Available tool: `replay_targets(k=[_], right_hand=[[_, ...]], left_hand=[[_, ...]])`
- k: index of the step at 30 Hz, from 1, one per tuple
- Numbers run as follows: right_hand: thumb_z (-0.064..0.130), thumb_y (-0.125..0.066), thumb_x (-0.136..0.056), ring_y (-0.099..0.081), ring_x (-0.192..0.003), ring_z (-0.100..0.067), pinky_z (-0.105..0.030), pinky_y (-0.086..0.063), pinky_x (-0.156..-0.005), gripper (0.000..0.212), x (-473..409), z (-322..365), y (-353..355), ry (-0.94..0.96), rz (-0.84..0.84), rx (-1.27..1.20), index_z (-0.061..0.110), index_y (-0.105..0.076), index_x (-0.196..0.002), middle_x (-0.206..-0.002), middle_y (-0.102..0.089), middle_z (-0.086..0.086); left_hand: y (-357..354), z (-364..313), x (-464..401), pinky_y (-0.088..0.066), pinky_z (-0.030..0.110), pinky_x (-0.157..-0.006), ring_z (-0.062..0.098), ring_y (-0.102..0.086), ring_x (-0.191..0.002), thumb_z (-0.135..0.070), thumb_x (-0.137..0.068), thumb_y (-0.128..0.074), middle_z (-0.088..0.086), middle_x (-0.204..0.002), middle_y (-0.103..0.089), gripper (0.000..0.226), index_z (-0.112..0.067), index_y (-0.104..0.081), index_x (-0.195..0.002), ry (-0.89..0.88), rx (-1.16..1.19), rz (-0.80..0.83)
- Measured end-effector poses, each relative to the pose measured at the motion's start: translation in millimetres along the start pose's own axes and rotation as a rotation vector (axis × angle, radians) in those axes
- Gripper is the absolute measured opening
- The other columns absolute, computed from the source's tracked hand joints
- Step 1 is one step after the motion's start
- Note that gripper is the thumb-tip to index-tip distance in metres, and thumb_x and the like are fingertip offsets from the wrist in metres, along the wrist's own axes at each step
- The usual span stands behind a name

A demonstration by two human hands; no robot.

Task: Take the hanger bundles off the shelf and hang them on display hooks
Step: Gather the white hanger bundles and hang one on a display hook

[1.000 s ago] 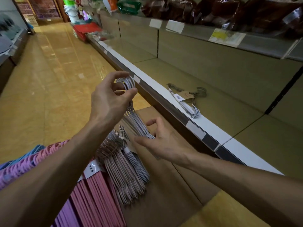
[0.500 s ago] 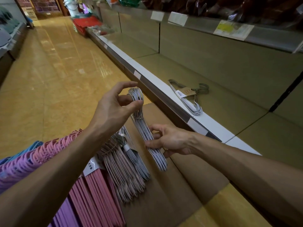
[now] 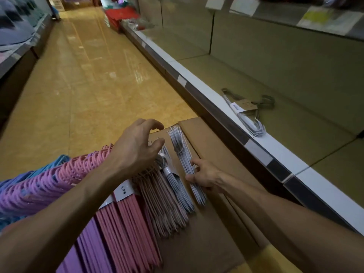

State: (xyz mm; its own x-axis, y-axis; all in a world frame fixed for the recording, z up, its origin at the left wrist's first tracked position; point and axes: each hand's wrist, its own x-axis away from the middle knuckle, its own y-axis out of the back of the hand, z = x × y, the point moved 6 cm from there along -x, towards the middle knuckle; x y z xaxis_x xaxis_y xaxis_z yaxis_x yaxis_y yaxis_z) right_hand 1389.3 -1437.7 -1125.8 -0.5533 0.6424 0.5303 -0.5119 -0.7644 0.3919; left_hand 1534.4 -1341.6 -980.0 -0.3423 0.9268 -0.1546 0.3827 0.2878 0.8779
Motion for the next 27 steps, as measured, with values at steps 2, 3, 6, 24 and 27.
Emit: replay_targets(k=[2, 3, 6, 24, 27], right_hand=[[0.013, -0.065, -0.095, -0.057, -0.066, -0.013, -0.022, -0.045, -0.047, 0.065, -8.0, 0.3, -3.7, 0.001, -0.016, 0.044, 0.021, -0.034, -0.152, -0.123, -0.06, -0.01], [0.014, -0.065, -0.095, -0.059, -0.068, -0.012, -0.022, -0.047, -0.048, 0.065, -11.9, 0.5, -5.6, 0.005, -0.021, 0.073, 0.021, -0.034, -0.152, -0.133, -0.057, -0.013], [0.017, -0.068, -0.094, -0.067, -0.093, -0.02, -0.031, -0.058, -0.072, 0.068, -22.0, -1.7, -14.2, 0.027, -0.01, 0.136, 0.023, -0.035, -0.153, -0.143, -0.052, -0.012], [0.03, -0.059, -0.098, -0.064, -0.094, -0.014, -0.033, -0.055, -0.086, 0.017, 1.4, 19.4, 65.4, 0.278, -0.287, 0.262, 0.018, -0.064, -0.11, -0.104, -0.068, 0.001], [0.031, -0.057, -0.098, -0.062, -0.087, -0.012, -0.03, -0.053, -0.077, 0.016, 14.4, 17.3, 117.7, 0.32, -0.483, 0.247, 0.018, -0.064, -0.105, -0.095, -0.066, 0.003]], left_hand=[[1.6, 6.0, 1.5, -0.046, 0.034, -0.099, 0.02, -0.052, -0.121, -0.032, -0.096, -0.057, 0.005, -0.139, -0.052, 0.038, -0.02, -0.055, -0.132, 0.001, -0.014, -0.011], [2.0, 8.8, 2.3, -0.045, 0.032, -0.098, 0.02, -0.053, -0.121, -0.031, -0.096, -0.058, 0.005, -0.139, -0.052, 0.037, -0.019, -0.056, -0.131, -0.005, -0.024, -0.018], [3.2, 16.4, 4.6, -0.041, 0.026, -0.092, 0.017, -0.054, -0.116, -0.028, -0.096, -0.058, 0.005, -0.135, -0.055, 0.032, -0.018, -0.059, -0.127, -0.016, -0.018, -0.05], [-13.3, 4.2, 5.4, -0.057, 0.028, -0.077, 0.004, -0.07, -0.087, -0.023, -0.096, -0.056, -0.009, -0.104, -0.068, 0.018, -0.028, -0.065, -0.111, 0.056, 0.574, -0.09], [-29.1, -7.1, 1.3, -0.057, 0.028, -0.077, 0.005, -0.07, -0.088, -0.023, -0.097, -0.057, -0.008, -0.101, -0.069, 0.018, -0.029, -0.065, -0.111, 0.048, 0.607, -0.059]])
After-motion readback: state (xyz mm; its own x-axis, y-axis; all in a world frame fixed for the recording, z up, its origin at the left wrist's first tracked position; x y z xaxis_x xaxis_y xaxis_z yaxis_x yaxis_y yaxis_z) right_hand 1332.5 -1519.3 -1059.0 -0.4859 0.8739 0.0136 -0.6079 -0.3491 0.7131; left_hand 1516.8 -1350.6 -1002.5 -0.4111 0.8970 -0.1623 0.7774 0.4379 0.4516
